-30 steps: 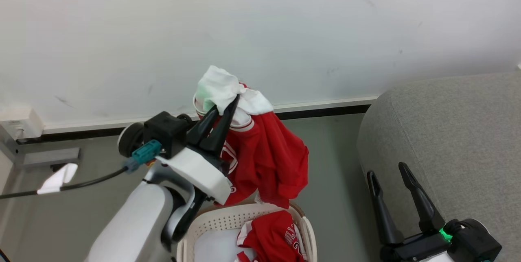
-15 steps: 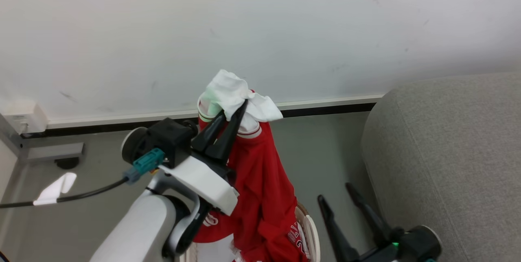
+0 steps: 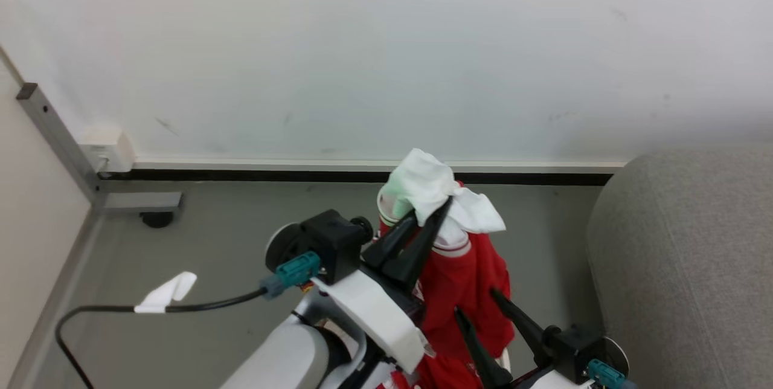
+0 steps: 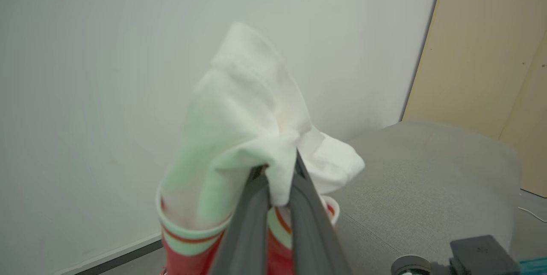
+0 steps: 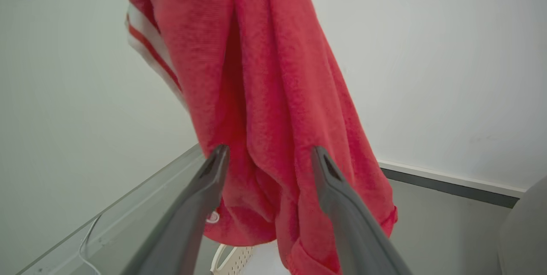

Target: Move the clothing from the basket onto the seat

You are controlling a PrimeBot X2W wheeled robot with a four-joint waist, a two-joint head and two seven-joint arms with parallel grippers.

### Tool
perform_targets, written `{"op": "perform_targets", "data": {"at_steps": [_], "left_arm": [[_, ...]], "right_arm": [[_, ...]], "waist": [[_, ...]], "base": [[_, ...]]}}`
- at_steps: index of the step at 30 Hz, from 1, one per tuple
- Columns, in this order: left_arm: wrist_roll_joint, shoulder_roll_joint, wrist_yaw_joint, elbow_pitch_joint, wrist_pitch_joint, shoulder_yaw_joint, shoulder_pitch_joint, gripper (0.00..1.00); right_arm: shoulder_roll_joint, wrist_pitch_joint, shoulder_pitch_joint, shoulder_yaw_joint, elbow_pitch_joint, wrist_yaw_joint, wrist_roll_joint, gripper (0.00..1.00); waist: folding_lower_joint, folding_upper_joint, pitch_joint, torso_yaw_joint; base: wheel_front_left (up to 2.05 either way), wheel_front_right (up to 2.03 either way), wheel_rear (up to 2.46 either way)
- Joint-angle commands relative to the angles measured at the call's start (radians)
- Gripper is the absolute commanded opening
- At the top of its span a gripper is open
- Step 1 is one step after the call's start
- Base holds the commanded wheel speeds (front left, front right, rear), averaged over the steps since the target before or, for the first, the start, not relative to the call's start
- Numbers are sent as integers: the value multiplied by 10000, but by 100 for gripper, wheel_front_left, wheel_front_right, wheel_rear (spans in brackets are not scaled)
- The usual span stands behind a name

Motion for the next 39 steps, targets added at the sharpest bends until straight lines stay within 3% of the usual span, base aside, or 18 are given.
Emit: {"op": "perform_targets", "data": {"at_steps": [1,12,13,14,35,36,37,38,39], "left_arm": [[-84,-70,-75,-95,29,-106,97,0],[-404,-650,-381,-459,335,-1125,474,0],[-417,-666,-392,-484,353,-1177,491,0],[-422,-670,-405,-508,347,-1204,503,0],[-637,-294,-39,-292,107,-598,305,0],[-682,-290,-21,-269,172,-616,352,16],[-691,-272,-3,-260,206,-617,405,47],[-690,-239,-18,-257,226,-630,452,96],[-690,-239,-18,-257,226,-630,452,96]], "right_arm": [[-35,15,-190,-14,236,4,-56,100],[-30,-4,-605,-172,1390,4,179,100],[-32,-3,-616,-123,1447,4,258,39],[-32,-3,-639,-68,1500,4,323,0],[-32,-6,-427,-377,347,4,1352,0],[-34,-5,-408,-501,239,4,1332,0],[-32,-6,-381,-660,100,4,1333,0],[-32,-6,-367,-837,-20,4,1331,0],[-32,-6,-367,-837,-20,4,1331,0]], "waist": [[0,0,-62,332],[0,0,-199,1414],[0,0,-202,1471],[0,0,-203,1519],[0,0,-48,1101],[0,0,-41,1031],[0,0,-28,949],[0,0,-6,861],[0,0,-6,861]], "base": [[0,0,0],[0,0,0],[0,0,0],[0,0,0],[0,0,0],[0,0,0],[0,0,0],[0,0,0],[0,0,0]]}}
